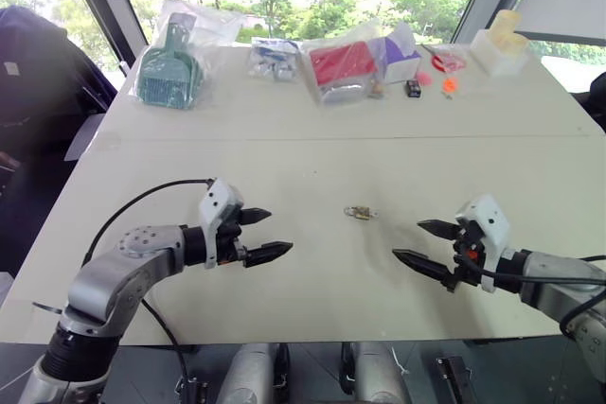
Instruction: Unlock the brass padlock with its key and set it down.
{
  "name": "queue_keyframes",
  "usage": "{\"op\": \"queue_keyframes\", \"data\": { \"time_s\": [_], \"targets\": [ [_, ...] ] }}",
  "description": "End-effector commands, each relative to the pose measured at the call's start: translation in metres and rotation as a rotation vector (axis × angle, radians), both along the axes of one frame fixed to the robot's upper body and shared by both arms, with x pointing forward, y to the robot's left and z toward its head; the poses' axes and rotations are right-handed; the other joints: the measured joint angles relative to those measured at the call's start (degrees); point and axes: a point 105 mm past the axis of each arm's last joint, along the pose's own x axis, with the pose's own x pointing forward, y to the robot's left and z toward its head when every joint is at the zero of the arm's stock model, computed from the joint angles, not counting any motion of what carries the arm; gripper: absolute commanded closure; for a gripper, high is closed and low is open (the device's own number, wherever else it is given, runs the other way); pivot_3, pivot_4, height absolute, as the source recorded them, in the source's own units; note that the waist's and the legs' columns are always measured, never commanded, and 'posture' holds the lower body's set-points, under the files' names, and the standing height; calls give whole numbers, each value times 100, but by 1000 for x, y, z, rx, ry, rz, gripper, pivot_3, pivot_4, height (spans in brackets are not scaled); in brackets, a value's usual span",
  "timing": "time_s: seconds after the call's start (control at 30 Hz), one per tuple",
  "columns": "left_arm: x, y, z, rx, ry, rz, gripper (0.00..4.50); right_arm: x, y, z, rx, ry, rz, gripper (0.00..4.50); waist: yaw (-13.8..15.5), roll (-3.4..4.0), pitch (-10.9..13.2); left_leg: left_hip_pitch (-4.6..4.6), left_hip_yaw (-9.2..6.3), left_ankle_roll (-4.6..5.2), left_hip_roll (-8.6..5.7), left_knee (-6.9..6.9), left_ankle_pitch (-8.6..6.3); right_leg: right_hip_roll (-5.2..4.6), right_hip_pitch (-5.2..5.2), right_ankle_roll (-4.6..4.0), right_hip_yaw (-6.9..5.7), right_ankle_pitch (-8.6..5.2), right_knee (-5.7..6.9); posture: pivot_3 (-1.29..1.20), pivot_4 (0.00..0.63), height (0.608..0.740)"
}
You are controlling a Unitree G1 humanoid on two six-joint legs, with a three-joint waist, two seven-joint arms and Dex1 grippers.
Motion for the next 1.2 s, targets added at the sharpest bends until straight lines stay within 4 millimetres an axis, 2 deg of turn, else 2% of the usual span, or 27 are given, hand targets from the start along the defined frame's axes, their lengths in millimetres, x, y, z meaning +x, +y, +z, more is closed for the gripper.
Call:
{"op": "queue_keyframes", "data": {
  "time_s": [0.03,0.37,0.5,0.6,0.73,0.87,0.97,1.1,1.2],
  "targets": [
    [2,-3,8,-13,-48,-21,25,-3,6,5,-3,-41,16,0,2,0,0,0,0,0,0,0,0,0,0,0,0,0,0,0,150,735],
    [7,-2,4,-2,-46,-14,25,-6,10,3,-4,-42,9,0,1,0,0,0,0,-1,0,-1,-1,-1,-1,0,0,0,-1,0,150,735],
    [19,-1,15,-10,-62,18,25,-1,13,5,12,-46,13,0,4,-2,1,0,-1,0,0,-1,-2,-1,-1,0,0,0,-1,0,150,735],
    [27,0,21,73,-90,-20,25,4,15,8,23,-46,16,0,-1,-2,1,0,0,0,0,-1,-1,0,0,-1,0,0,-1,0,150,735],
    [36,1,31,213,-127,-151,25,11,4,18,26,-71,-34,0,15,-1,1,0,3,0,-1,-1,0,2,-2,-1,-1,0,-2,0,150,735],
    [67,-20,56,294,-240,-280,25,6,-15,21,-1,-75,-104,0,157,-6,3,0,4,3,-6,0,-1,-1,4,0,-1,0,-6,0,150,735],
    [83,-44,61,341,-290,-397,25,1,-19,21,-8,-80,-135,0,171,-6,2,0,5,7,-6,0,-2,-2,7,0,-1,0,-12,0,150,735],
    [93,-82,51,388,-306,-567,25,-2,-17,19,4,-103,-184,0,141,-11,4,-2,7,13,-6,0,-4,-2,6,0,-1,0,-9,0,150,735],
    [96,-107,30,455,-281,-656,25,-7,-12,13,18,-112,-226,0,139,-13,5,-5,8,17,-4,0,-7,1,0,1,-1,0,-8,0,150,735]
  ]
}}
